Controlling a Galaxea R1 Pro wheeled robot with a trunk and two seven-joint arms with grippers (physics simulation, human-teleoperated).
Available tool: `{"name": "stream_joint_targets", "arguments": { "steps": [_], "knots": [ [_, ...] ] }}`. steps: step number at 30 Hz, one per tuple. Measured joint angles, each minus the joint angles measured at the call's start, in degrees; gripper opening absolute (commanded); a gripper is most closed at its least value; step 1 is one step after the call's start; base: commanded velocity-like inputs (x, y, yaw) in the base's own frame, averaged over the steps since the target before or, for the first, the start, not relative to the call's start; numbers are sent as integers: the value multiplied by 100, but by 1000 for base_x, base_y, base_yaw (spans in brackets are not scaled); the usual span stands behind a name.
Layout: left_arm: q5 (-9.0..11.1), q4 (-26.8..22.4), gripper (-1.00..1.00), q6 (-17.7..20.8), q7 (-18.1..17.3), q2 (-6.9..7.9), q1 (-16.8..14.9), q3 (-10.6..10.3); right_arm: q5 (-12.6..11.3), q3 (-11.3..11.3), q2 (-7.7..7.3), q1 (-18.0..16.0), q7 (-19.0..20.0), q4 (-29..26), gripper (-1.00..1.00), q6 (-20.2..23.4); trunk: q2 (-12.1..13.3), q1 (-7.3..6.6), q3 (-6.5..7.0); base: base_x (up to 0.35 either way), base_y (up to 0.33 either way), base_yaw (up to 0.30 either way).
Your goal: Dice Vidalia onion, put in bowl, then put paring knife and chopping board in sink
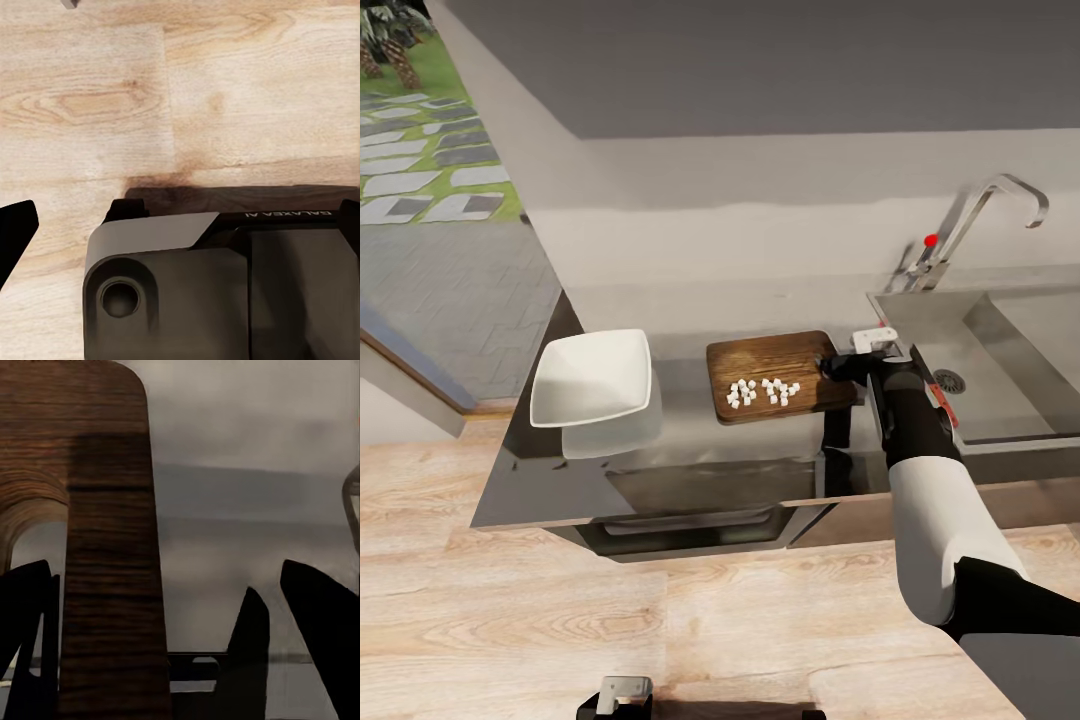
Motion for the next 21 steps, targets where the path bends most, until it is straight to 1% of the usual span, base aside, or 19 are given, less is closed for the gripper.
{"name": "stream_joint_targets", "arguments": {
  "steps": [21],
  "knots": [
    [-1,1,100,0,0,0,0,0,3,-1,-1,0,-39,-7,-100,9,0,0,0,0,0,0]
  ]
}}
